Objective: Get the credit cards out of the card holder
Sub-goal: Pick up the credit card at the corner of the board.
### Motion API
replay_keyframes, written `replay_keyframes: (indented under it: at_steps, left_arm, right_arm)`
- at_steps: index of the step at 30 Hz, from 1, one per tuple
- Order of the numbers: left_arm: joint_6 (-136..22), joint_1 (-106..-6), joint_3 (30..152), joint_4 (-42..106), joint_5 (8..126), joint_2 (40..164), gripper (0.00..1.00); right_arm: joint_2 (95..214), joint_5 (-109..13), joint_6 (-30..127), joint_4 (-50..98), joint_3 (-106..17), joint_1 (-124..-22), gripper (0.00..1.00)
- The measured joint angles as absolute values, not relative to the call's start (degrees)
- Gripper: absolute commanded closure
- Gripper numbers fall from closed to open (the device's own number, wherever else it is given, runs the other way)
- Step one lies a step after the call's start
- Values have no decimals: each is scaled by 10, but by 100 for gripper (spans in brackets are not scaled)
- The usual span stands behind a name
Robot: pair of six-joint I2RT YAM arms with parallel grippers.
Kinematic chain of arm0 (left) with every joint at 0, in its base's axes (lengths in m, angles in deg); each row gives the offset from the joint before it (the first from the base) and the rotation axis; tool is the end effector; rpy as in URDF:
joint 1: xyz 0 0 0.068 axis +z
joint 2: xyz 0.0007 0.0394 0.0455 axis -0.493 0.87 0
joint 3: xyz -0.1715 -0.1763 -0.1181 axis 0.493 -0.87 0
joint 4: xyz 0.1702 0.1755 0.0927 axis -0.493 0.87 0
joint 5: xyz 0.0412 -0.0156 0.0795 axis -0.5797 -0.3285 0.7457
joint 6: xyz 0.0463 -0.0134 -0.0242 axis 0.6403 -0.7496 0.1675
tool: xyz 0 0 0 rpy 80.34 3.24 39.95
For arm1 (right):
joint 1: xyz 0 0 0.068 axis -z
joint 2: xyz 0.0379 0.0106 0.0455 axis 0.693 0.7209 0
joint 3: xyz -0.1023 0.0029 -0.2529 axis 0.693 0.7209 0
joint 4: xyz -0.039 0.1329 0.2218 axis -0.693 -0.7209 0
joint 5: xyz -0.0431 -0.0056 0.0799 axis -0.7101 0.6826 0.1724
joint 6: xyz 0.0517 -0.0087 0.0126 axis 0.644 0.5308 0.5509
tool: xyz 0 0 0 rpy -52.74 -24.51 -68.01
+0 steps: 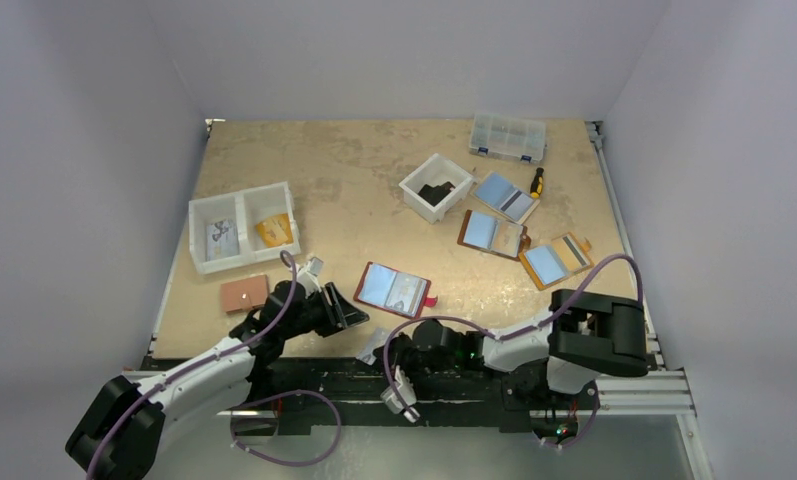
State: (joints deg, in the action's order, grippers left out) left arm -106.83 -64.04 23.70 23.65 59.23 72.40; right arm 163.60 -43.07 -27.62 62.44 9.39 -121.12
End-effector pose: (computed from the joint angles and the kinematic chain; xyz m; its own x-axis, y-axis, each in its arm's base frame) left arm 0.1211 -0.0953 0.1328 -0.8521 -0.4332 -0.2937 -0.0064 0.5699 -0.8217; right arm 0.0499 0.2567 0.1170 0.8898 -0.1998 -0.4102 -0.4551 -0.4533 -0.7664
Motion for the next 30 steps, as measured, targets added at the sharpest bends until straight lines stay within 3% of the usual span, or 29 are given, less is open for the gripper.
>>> replay_keyframes:
  at_steps: [4,12,18,25,30]
  left_arm:
    - [-1068,-640,237,230,591,734,59]
    - [-1070,-640,273,251,594,724,50]
    - [-1108,-639,362,346,657,712,17]
    - [-1207,-620,403,394,699,710,15]
    - [-1294,-598,368,310,677,717,19]
  right_arm:
    - [1599,-437,-239,610,80,-1211,100]
    - [1532,-429,-120,522,20,-1193,100]
    - [1484,-396,-77,406,-47,-1119,100]
    - [1411,-401,-149,369,-34,-1069,100]
    - [1353,-405,-221,419,35,-1064,100]
